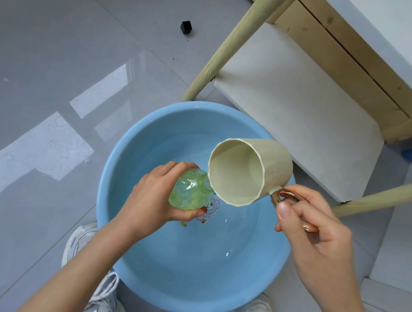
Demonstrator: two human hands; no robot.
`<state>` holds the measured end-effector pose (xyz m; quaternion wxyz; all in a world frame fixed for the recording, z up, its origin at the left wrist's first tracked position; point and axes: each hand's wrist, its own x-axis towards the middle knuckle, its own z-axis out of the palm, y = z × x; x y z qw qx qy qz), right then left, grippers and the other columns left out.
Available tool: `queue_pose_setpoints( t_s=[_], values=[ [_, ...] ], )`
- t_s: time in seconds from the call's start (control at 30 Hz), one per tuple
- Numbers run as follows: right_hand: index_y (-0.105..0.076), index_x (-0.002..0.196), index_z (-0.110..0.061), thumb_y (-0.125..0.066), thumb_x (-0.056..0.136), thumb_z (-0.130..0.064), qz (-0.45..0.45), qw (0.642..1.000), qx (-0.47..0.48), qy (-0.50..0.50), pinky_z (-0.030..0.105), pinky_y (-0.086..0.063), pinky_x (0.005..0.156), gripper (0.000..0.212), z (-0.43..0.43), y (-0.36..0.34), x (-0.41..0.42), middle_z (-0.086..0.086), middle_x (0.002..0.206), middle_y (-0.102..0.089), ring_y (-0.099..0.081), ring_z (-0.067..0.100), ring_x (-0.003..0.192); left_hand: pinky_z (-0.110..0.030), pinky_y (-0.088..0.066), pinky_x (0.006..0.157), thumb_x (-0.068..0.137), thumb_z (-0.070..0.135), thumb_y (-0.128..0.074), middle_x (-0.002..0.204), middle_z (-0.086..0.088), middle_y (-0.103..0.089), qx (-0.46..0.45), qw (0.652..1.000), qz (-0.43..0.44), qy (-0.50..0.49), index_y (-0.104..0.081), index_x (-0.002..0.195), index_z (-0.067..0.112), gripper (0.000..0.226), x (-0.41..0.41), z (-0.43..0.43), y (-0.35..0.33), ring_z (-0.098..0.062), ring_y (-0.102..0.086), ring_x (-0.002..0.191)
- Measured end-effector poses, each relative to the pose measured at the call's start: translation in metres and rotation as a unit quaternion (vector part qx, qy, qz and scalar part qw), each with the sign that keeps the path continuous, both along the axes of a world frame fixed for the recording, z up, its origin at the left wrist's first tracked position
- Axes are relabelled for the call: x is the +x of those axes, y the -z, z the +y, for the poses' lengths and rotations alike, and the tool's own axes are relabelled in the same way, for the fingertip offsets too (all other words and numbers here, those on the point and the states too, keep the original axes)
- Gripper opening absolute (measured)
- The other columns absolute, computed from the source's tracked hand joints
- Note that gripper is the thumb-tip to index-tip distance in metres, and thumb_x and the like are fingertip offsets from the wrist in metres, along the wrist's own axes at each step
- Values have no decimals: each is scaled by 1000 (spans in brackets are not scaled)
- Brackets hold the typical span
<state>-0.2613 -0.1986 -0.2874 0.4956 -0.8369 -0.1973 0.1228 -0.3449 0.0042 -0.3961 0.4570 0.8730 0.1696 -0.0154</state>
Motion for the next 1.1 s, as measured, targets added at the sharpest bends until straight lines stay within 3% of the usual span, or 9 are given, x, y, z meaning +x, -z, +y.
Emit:
queue_pose_setpoints(
  t_s=[0.13, 0.3, 0.43, 0.57, 0.77, 1.1],
  values=[
    [-62, 64, -28, -53, 84, -65, -6, 1000, 1, -4, 11, -43, 73, 43, 1, 0, 1, -17, 103, -62, -62, 7, 96, -28, -39, 82, 58, 60, -76, 114, 21, -52, -3, 1000, -6, -1, -47, 123, 36, 75, 0, 0, 1, -8, -48, 106],
    [-61, 65, -29, -54, 84, -63, -14, 1000, 3, -11, 11, -44, 75, 40, 2, -1, 2, -16, 104, -62, -62, 9, 97, -28, -39, 83, 62, 52, -81, 114, 21, -52, -5, 1000, -3, -1, -49, 124, 33, 73, 0, 1, 1, -9, -49, 108],
    [-61, 65, -28, -53, 86, -61, -26, 1000, -1, -16, 11, -44, 74, 40, 2, 0, 3, -16, 104, -61, -62, 9, 96, -27, -39, 82, 57, 66, -71, 114, 23, -52, -11, 1000, -3, 0, -45, 122, 39, 75, 1, 1, 3, -8, -48, 107],
    [-60, 65, -26, -54, 86, -59, -35, 999, -2, -19, 12, -45, 73, 40, 2, 0, 3, -15, 103, -61, -62, 11, 99, -28, -39, 82, 59, 60, -77, 113, 22, -52, -15, 1000, 1, 1, -47, 124, 36, 75, 2, 1, 3, -9, -48, 107],
    [-59, 63, -22, -55, 86, -58, -34, 999, -2, -18, 13, -46, 72, 42, 2, -1, 3, -16, 103, -61, -61, 12, 101, -29, -41, 84, 54, 74, -58, 114, 23, -52, -18, 1000, -4, 1, -41, 121, 44, 76, 2, 1, 4, -8, -49, 106],
    [-59, 62, -14, -54, 88, -56, -60, 998, -17, -26, 13, -46, 72, 50, 2, -1, 3, -12, 104, -60, -63, 13, 93, -28, -40, 86, 62, 54, -81, 116, 21, -52, -12, 1000, 0, 3, -47, 126, 34, 75, 2, 0, 1, -8, -48, 109]
  ],
)
